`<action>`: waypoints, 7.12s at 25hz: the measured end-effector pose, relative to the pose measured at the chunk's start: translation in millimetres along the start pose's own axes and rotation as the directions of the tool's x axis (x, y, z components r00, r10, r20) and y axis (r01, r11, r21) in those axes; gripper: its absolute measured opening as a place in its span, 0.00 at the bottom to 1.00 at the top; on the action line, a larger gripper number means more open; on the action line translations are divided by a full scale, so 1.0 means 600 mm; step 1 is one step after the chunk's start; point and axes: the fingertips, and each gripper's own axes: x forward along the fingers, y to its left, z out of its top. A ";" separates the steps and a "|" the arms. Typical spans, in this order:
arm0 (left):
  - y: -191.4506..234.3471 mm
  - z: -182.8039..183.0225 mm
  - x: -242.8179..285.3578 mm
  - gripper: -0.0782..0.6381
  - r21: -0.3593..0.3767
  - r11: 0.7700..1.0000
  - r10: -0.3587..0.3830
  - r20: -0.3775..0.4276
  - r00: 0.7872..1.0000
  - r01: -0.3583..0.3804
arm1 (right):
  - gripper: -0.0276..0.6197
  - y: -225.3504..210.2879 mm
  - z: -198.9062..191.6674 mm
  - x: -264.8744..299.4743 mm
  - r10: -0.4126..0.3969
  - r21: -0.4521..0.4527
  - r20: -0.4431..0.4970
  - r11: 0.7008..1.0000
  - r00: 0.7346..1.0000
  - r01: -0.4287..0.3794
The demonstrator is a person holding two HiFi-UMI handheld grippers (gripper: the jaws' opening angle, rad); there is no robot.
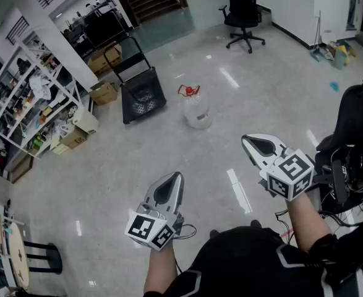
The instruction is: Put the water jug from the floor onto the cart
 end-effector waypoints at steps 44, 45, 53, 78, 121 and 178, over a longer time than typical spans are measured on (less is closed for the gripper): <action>0.184 -0.053 -0.030 0.10 -0.081 0.996 -0.025 0.017 1.000 0.026 | 0.04 0.075 -0.024 0.177 -0.055 -0.039 -0.064 0.998 0.996 0.052; 0.194 -0.053 -0.014 0.10 -0.081 0.996 -0.024 0.013 1.000 0.025 | 0.04 0.061 -0.024 0.190 -0.053 -0.033 -0.061 0.998 0.997 0.052; 0.293 -0.002 0.157 0.10 -0.034 0.999 -0.011 -0.007 1.000 0.011 | 0.04 -0.090 0.005 0.329 -0.018 0.014 -0.029 1.000 0.999 0.018; 0.699 0.024 0.541 0.10 -0.026 0.999 -0.020 -0.022 1.000 0.019 | 0.04 -0.390 0.078 0.798 -0.025 0.014 -0.011 1.000 1.000 0.025; 1.243 -0.458 1.118 0.10 -0.296 0.941 -0.016 -0.526 0.850 -0.166 | 0.30 -0.916 -0.515 1.421 -0.037 0.391 -0.581 0.863 0.813 0.319; 1.423 -0.254 1.029 0.10 -0.286 0.869 0.311 -0.321 0.895 -0.404 | 0.17 -0.830 -0.395 1.592 0.278 0.601 -0.628 0.766 0.726 0.227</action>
